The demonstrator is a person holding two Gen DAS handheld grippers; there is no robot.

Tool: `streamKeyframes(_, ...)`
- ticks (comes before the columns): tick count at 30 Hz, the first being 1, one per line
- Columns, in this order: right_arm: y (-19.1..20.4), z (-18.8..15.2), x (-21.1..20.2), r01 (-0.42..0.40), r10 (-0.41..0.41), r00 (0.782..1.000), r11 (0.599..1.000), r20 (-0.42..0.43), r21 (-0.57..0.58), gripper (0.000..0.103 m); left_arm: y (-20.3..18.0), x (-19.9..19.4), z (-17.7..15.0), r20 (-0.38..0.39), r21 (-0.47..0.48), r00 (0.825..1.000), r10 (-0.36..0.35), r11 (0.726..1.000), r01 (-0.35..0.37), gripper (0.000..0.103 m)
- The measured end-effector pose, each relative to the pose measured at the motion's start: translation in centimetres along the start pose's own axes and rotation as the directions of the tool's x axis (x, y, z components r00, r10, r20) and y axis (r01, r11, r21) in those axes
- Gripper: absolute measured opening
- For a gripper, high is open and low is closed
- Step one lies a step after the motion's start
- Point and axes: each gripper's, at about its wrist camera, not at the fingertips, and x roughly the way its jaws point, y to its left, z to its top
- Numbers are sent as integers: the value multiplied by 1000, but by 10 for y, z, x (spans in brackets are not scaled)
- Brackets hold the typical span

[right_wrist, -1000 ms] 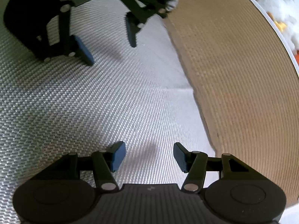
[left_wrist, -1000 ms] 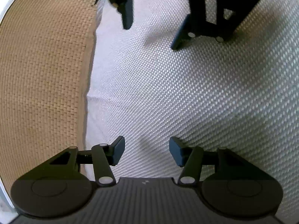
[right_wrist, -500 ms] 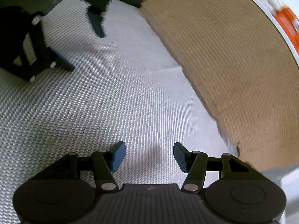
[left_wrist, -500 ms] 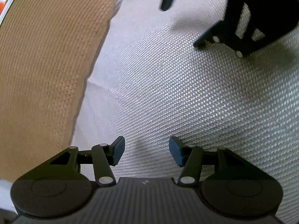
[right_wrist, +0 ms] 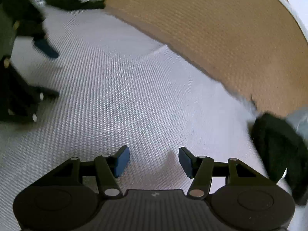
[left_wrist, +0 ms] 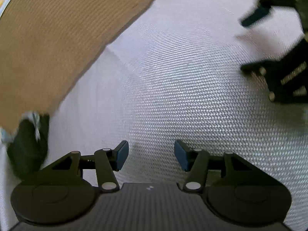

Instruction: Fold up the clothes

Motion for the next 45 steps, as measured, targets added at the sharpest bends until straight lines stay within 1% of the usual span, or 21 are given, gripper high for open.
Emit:
streamKeyframes(3, -4, -2, -2, -34, 36, 999, 995, -16, 94, 61, 5, -2, -2, -15, -83, 1000, -18, 996, 16, 57)
streamKeyframes(7, -1, -5, -8, -46, 50, 998, 988, -25, 147, 61, 9, -2, -3, -46, -188, 999, -28, 982, 19, 57)
streamKeyframes(10, 0, -9, -13, -57, 63, 998, 982, -30, 179, 61, 11, -2, -4, -57, -267, 998, -35, 964, 18, 57)
streamKeyframes(13, -1, -11, -24, -86, 96, 995, 969, -33, 232, 61, 15, -3, -7, -60, -349, 996, -65, 936, 40, 57)
streamKeyframes(15, -3, -14, -26, -99, 110, 993, 959, -30, 266, 61, 19, -8, -12, -58, -411, 993, -98, 909, 66, 61)
streamKeyframes(16, -4, -15, -26, -106, 118, 993, 952, -27, 286, 61, 22, -9, -15, -57, -454, 991, -124, 887, 85, 64)
streamKeyframes(17, -5, -17, -26, -113, 126, 992, 945, -23, 306, 61, 27, -8, -18, -53, -502, 987, -154, 859, 106, 69)
streamKeyframes(20, -7, -19, -27, -126, 139, 990, 932, -15, 339, 61, 34, -13, -27, -28, -611, 977, -211, 777, 150, 71)
streamKeyframes(21, -8, -19, -26, -127, 140, 990, 930, -14, 345, 61, 34, -15, -29, -23, -628, 977, -213, 764, 151, 71)
streamKeyframes(24, -8, -19, -29, -140, 154, 988, 923, -10, 357, 61, 33, -24, -31, -16, -648, 982, -190, 750, 134, 71)
streamKeyframes(27, -12, -21, -36, -152, 161, 987, 905, 12, 397, 61, 34, -39, -32, 13, -658, 987, -163, 742, 131, 73)
streamKeyframes(30, -20, -22, -47, -165, 164, 986, 875, 41, 455, 61, 35, -57, -31, 50, -659, 989, -138, 739, 136, 77)
streamKeyframes(32, -22, -21, -57, -166, 156, 986, 870, 60, 465, 61, 35, -69, -29, 80, -656, 991, -111, 743, 136, 79)
streamKeyframes(34, -23, -19, -68, -155, 134, 988, 875, 79, 458, 61, 33, -79, -28, 100, -651, 991, -87, 747, 131, 80)
streamKeyframes(35, -24, -18, -73, -153, 123, 988, 873, 93, 464, 62, 34, -85, -27, 113, -652, 991, -77, 747, 132, 80)
streamKeyframes(36, -25, -18, -78, -151, 115, 988, 868, 105, 472, 68, 34, -92, -27, 125, -652, 990, -66, 746, 133, 83)
streamKeyframes(38, -29, -16, -89, -146, 94, 987, 863, 131, 483, 74, 35, -104, -27, 147, -652, 988, -41, 747, 128, 84)
streamKeyframes(40, -32, -14, -98, -147, 84, 985, 863, 149, 483, 75, 35, -118, -26, 170, -651, 985, -16, 748, 124, 88)
streamKeyframes(42, -35, -12, -105, -152, 83, 983, 864, 163, 479, 75, 36, -129, -26, 188, -650, 982, 3, 750, 122, 97)
streamKeyframes(44, -35, -10, -116, -152, 72, 981, 868, 183, 473, 76, 38, -137, -27, 205, -647, 979, 7, 751, 130, 102)
streamKeyframes(45, -35, -9, -120, -150, 64, 979, 870, 195, 470, 79, 40, -143, -29, 218, -648, 976, 12, 749, 135, 102)
